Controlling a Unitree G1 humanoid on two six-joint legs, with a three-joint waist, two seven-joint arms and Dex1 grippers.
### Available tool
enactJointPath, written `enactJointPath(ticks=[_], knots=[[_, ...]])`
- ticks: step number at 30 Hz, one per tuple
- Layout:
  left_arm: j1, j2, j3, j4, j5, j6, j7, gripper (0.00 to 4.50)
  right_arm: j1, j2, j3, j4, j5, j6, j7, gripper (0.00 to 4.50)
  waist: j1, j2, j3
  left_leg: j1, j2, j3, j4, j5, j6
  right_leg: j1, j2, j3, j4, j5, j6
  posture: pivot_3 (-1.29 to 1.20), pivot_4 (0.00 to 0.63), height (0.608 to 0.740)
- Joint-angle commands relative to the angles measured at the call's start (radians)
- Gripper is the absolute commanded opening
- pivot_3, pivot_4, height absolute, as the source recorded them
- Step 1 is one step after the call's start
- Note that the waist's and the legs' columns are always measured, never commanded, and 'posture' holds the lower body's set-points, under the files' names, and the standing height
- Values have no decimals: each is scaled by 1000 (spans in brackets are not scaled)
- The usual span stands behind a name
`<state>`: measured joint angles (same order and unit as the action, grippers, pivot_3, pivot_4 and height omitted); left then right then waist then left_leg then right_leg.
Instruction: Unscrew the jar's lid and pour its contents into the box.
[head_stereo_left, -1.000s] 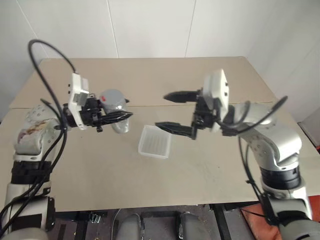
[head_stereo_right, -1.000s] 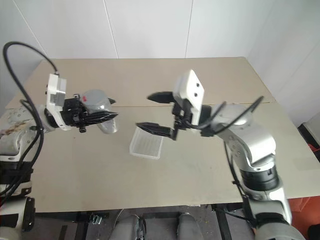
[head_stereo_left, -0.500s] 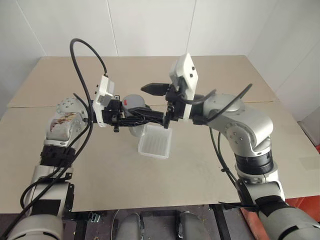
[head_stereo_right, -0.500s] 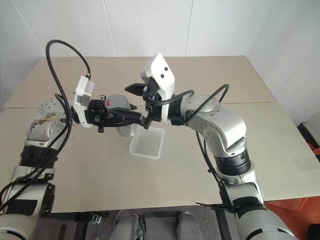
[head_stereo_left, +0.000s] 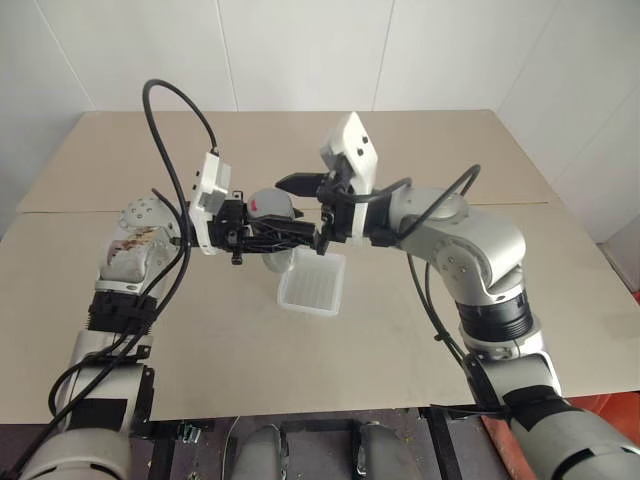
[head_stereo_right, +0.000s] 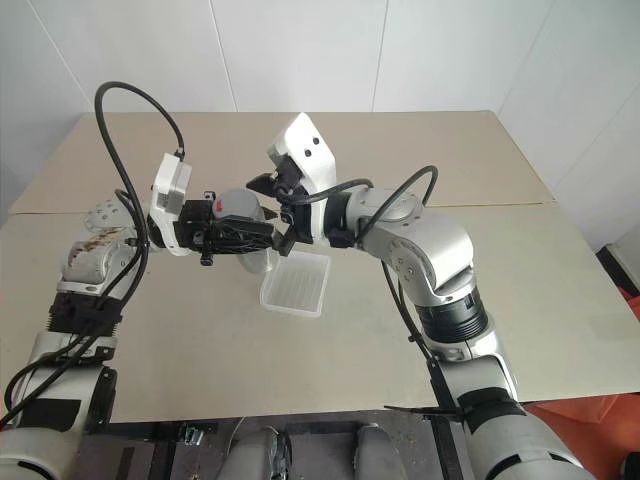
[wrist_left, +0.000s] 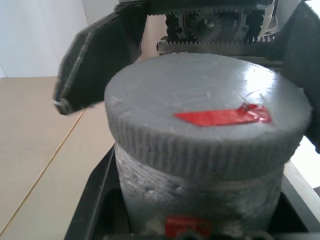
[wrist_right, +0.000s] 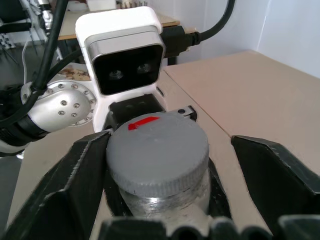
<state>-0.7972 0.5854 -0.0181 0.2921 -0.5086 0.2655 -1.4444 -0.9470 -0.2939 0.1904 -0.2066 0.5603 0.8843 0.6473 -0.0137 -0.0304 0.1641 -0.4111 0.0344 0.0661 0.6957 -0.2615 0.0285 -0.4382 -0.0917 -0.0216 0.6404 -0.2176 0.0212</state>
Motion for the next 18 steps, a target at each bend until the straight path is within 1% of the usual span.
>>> enactJointPath(ticks=[1, 3, 6, 8, 11, 13, 14, 16, 18], knots=[[-40, 4, 17, -18, -7, -18, -24, 1999, -39, 0, -26, 9, -9, -44, 22, 3204, 0, 0, 0, 0, 0, 0, 0, 0, 0, 0, 0, 0, 0, 0, 0, 0, 150, 740], [-41, 7, 16, -23, -12, -18, -41, 1999, -42, -1, -37, 33, 4, -60, 62, 2757, 0, 0, 0, 0, 0, 0, 0, 0, 0, 0, 0, 0, 0, 0, 0, 0, 150, 740], [-47, 19, 21, -44, -39, 12, -71, 1999, -51, -20, -26, 82, 2, -168, 199, 2756, -1, 0, 0, 0, 0, 0, 0, 0, 0, 0, 0, 0, 0, 0, 0, 0, 150, 740], [-54, 33, 24, -60, -64, 46, -105, 1999, -65, -33, -28, 129, 30, -250, 362, 2756, -1, 0, 0, 0, 0, 0, 0, 0, 0, 0, 0, 0, 0, 0, 0, 0, 150, 740], [-56, 65, 6, -93, -109, 74, -166, 1999, -100, -44, -33, 252, 88, -354, 671, 2756, -1, 0, 0, 0, 0, 0, 0, 0, 0, 0, 0, 0, -1, 0, 0, 0, 150, 740], [-54, 106, -36, -144, -182, 102, -170, 1999, -155, -39, -9, 374, 114, -399, 863, 2756, -1, 1, 0, 0, 0, 0, 0, 0, 0, 0, 0, 1, -1, 0, 0, 0, 150, 740], [-52, 129, -57, -167, -218, 111, -170, 1999, -179, -38, 11, 424, 121, -424, 925, 2756, -2, 0, 0, 1, 0, 0, 0, 0, 0, 0, 0, 1, -1, 0, 0, 0, 150, 740], [-51, 164, -94, -194, -264, 107, -170, 1999, -231, -13, 41, 528, 77, -477, 967, 2756, -7, 1, 1, 1, 0, 0, 0, 0, 0, 0, 1, 2, 0, 0, 0, 0, 150, 740], [-54, 165, -103, -187, -262, 86, -170, 1999, -271, 23, 42, 617, 21, -529, 956, 2756, -11, 1, 1, 3, 1, 0, -1, 0, 0, 0, 1, 4, 1, 0, 0, 0, 150, 740]])
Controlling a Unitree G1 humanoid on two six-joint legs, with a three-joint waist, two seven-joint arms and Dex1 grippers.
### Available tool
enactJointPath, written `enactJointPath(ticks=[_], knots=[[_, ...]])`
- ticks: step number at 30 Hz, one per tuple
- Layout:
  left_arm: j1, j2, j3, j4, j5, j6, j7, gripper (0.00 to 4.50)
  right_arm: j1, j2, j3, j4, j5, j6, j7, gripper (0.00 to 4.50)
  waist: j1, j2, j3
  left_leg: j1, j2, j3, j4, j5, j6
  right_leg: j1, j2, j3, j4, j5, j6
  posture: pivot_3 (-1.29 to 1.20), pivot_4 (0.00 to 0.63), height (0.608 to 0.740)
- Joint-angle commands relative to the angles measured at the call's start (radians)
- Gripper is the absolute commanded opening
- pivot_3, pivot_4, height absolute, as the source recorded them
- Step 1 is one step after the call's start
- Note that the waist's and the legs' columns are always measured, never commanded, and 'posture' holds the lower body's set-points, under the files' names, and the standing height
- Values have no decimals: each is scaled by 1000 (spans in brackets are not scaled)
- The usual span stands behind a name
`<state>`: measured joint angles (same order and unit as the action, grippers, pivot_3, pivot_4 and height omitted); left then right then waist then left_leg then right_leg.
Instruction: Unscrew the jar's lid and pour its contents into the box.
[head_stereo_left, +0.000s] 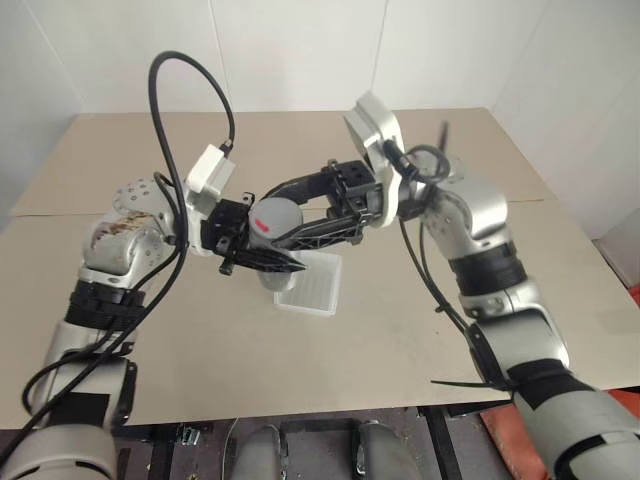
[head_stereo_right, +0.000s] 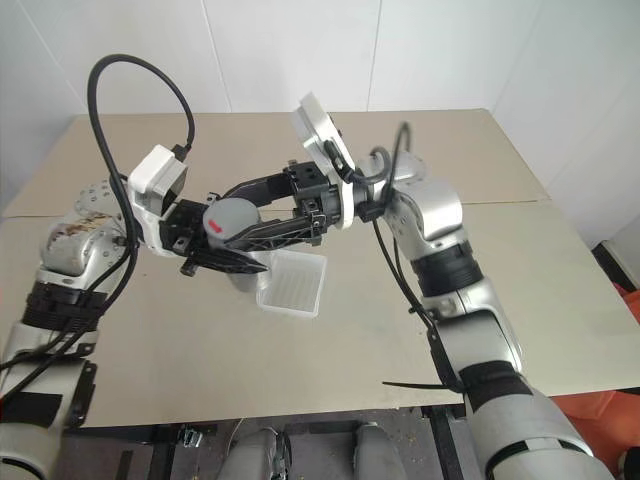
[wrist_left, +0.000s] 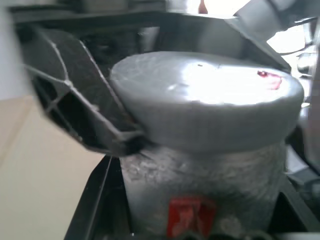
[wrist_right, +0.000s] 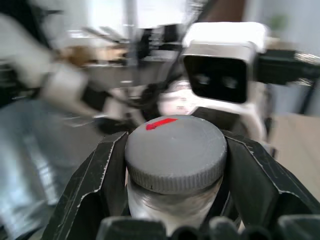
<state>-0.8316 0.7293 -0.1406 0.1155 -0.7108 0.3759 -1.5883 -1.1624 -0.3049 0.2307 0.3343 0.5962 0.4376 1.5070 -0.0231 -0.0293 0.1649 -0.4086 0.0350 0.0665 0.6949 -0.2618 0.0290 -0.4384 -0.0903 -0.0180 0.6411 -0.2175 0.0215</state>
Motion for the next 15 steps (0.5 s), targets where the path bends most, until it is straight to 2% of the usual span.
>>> enactJointPath(ticks=[1, 2, 4, 8, 12, 15], knots=[[-21, 18, 19, -4, -57, -31, -26, 1999, -69, 48, -4, 107, -33, -100, 91, 2756, -2, 0, 0, 0, 0, 0, 0, 0, 0, 0, 0, 0, 0, 0, 0, 0, 150, 740], [-21, 11, 25, 5, -47, -37, -26, 1999, -75, 58, -16, 126, -42, -109, 82, 2756, -1, 0, 0, 0, 0, 0, 0, 0, 0, 0, 0, 0, 0, 0, 0, 0, 150, 740], [-12, 5, 35, 17, -34, -47, -26, 1999, -70, 64, -41, 132, -54, -108, 31, 3472, 3, 0, 0, 0, 0, 0, 0, 0, 0, 0, 0, 0, 0, 0, 0, 0, 150, 740], [13, 2, 54, 27, -17, -57, -26, 1999, -35, 53, -90, 87, -64, -99, -68, 4457, 12, 0, 0, -2, -1, 0, 1, 0, -1, -1, -1, 0, 0, 0, 0, 0, 150, 740], [32, -26, 104, 61, 16, -63, 22, 1999, 62, 4, -164, -80, -69, -47, -249, 4457, 16, 0, 0, -2, -1, 0, 2, 0, -1, -1, -1, -1, 0, 0, 0, 0, 150, 740], [57, -51, 135, 83, 58, -94, 90, 1999, 180, -45, -209, -297, -52, 55, -404, 4457, 19, 0, 0, -3, -1, 0, 2, 0, -1, -1, -2, -1, 0, 0, 0, 0, 150, 740]])
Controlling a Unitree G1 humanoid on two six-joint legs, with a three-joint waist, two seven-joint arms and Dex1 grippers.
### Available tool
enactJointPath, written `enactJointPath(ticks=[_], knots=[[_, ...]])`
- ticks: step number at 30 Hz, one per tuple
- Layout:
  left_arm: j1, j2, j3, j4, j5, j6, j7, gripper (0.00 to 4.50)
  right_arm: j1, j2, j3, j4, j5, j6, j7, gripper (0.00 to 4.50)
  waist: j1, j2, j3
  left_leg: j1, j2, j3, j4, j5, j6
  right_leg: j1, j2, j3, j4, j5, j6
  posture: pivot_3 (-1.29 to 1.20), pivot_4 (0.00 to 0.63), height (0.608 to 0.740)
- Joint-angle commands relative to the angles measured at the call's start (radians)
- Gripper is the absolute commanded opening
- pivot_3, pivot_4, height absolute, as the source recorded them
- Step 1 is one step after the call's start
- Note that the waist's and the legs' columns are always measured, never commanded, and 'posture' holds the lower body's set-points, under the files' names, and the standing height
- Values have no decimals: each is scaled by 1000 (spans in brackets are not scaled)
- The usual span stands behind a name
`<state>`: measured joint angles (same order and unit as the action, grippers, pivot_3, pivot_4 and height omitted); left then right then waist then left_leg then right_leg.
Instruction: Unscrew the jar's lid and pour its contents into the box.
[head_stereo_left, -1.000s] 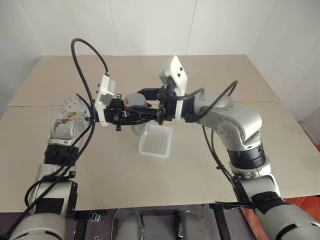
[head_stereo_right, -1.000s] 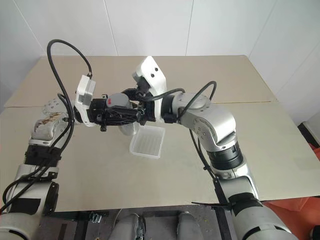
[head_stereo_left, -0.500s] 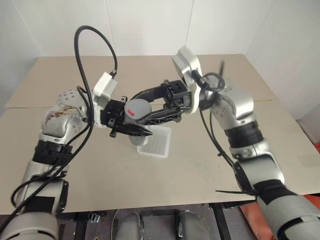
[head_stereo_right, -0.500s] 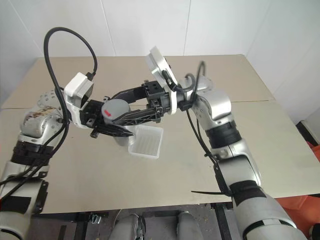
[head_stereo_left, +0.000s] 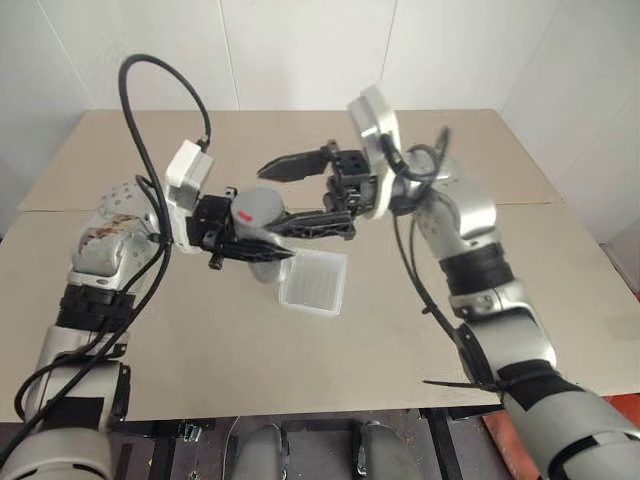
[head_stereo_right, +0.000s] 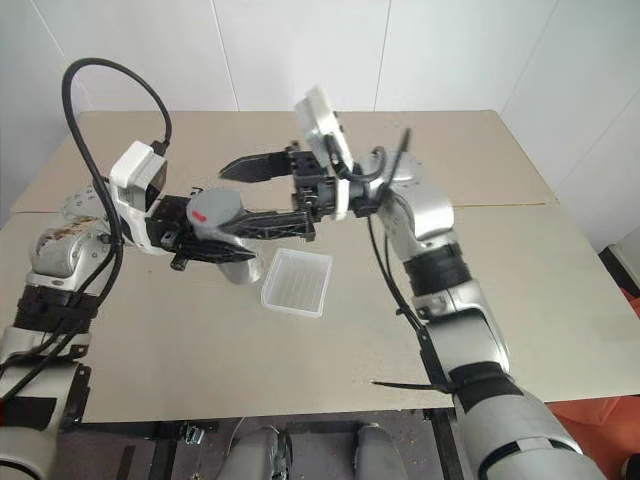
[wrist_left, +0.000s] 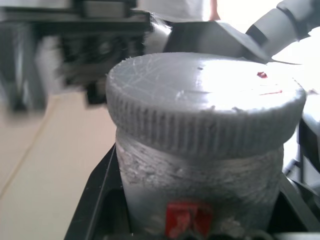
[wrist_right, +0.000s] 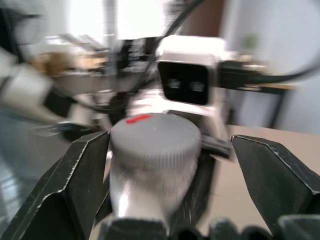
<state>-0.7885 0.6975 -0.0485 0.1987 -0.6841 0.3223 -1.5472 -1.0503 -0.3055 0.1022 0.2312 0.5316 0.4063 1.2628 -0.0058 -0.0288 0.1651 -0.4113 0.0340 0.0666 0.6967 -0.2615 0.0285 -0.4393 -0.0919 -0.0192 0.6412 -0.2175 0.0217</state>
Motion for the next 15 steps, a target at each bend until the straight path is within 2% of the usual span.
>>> enactJointPath(ticks=[1, 4, 9, 12, 15], knots=[[21, -26, 52, 7, 41, -48, 67, 1999, 101, -59, -88, -267, 19, 133, -214, 4457, 3, 0, 0, 0, 0, 0, 0, 0, 0, 0, 0, 0, 0, 0, 0, 0, 150, 740], [37, -49, 71, 16, 67, -60, 115, 1999, 184, -65, -94, -473, 56, 259, -361, 4457, -3, 0, 0, 0, 0, 0, 0, 0, 0, -1, 0, 0, 0, 0, 0, 0, 150, 740], [42, -83, 74, 9, 84, -57, 141, 1999, 212, -16, -45, -653, 63, 384, -546, 4457, -14, 0, 0, 2, 0, 1, -1, 0, -1, -1, 1, 3, 2, 0, 0, 0, 150, 740], [23, -101, 62, 19, 95, -54, 134, 1999, 182, 22, 30, -665, -9, 420, -649, 4457, -11, 0, 0, 2, 0, 1, -1, 0, -1, 0, 1, 3, 2, 0, 0, 0, 150, 740], [0, -117, 56, 29, 104, -52, 127, 1999, 156, 47, 81, -619, -60, 404, -689, 4457, -9, 0, 0, 2, 0, 1, 0, 0, 0, 0, 1, 3, 2, 0, 0, 0, 150, 740]])
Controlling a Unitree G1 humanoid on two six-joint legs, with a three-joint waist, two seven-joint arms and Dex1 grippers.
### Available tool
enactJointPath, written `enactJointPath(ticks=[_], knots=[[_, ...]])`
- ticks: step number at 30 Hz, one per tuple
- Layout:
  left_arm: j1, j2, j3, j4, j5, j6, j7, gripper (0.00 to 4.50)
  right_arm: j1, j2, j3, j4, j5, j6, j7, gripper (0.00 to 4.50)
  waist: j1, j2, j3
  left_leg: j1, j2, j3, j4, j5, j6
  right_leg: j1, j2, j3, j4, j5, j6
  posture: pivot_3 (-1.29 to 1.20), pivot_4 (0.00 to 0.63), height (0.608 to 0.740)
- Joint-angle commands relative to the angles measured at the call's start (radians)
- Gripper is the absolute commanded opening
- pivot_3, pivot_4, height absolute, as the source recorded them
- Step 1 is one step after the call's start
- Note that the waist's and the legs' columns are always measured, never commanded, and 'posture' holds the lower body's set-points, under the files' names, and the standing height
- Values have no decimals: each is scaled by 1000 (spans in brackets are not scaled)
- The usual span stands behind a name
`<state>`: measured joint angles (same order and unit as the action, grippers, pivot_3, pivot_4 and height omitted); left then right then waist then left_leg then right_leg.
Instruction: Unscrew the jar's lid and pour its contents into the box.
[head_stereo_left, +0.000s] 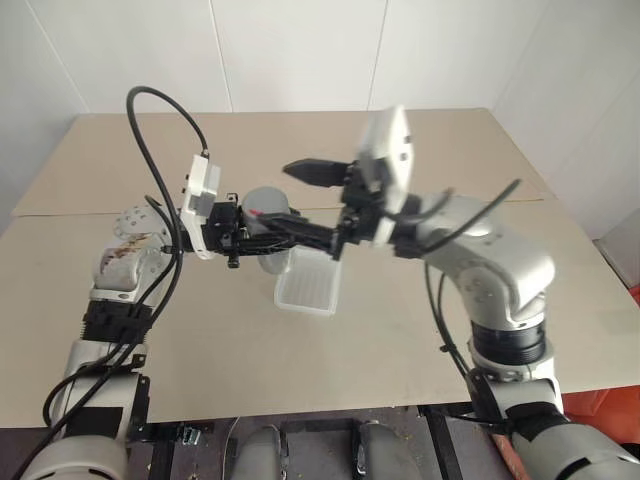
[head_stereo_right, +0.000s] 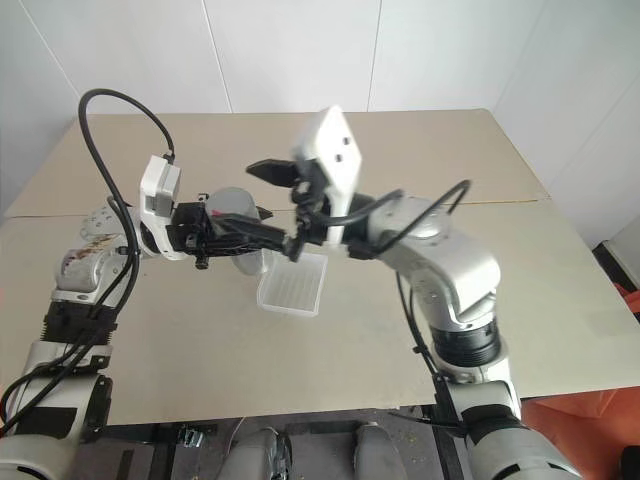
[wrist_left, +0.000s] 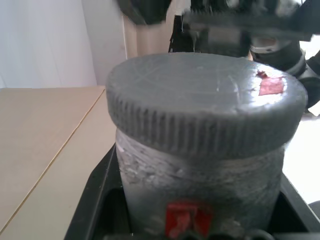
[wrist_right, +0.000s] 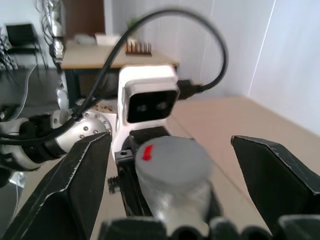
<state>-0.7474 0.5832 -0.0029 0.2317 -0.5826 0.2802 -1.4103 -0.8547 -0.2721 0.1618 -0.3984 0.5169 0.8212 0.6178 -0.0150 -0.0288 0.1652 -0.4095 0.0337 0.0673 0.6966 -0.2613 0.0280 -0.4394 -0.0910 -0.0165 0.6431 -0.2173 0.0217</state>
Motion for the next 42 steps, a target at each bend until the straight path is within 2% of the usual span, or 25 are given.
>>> enactJointPath(ticks=[1, 9, 17, 25, 31, 37, 42], knots=[[-46, -5, 9, -4, 4, -9, -16, 1999, -49, 18, 39, 31, -66, -23, -51, 4457, 2, 0, 0, 0, 0, 0, 0, 0, 0, 0, 0, 0, 0, 0, 0, 0, 150, 740], [-45, 7, 24, -25, 6, 5, -32, 1999, -93, 29, 31, 150, -124, -74, -51, 4457, 0, 0, 0, -1, 0, 0, 0, 0, 1, 0, 0, 0, -2, 0, 0, 0, 150, 740], [19, 99, 74, -81, -24, 55, -66, 1999, -59, -95, -104, 196, -43, -129, 69, 4457, -1, 0, 0, -1, 0, 0, 0, 0, 1, 0, 0, 0, -2, 0, 0, 0, 150, 740], [55, 147, 100, -108, -42, 77, -89, 1999, -14, -200, -155, 252, -24, -202, 170, 4457, 4, 0, 0, -1, 0, 0, -1, -1, 2, 0, 0, 0, -3, 0, 1, 0, 150, 740], [25, 94, 75, -73, -21, 59, -69, 1999, -6, -172, -119, 133, 28, -171, 205, 4457, 0, 0, 0, -1, 0, 0, -1, -1, 2, 0, 0, 0, -3, 0, 1, 0, 150, 740], [-50, 18, 22, 12, 24, 18, -94, 1999, -82, -82, -57, 75, 12, -79, 80, 4457, 1, 0, 0, -1, 0, 0, 0, -1, 2, 0, 0, 0, -2, 0, 1, 0, 150, 740], [-95, -16, 5, 70, 44, -8, -118, 1999, -105, -51, -16, 77, 11, -71, 73, 4457, 3, 0, 0, -1, 0, 0, 0, -1, 2, 0, 0, 0, -3, 0, 1, 0, 150, 740]])
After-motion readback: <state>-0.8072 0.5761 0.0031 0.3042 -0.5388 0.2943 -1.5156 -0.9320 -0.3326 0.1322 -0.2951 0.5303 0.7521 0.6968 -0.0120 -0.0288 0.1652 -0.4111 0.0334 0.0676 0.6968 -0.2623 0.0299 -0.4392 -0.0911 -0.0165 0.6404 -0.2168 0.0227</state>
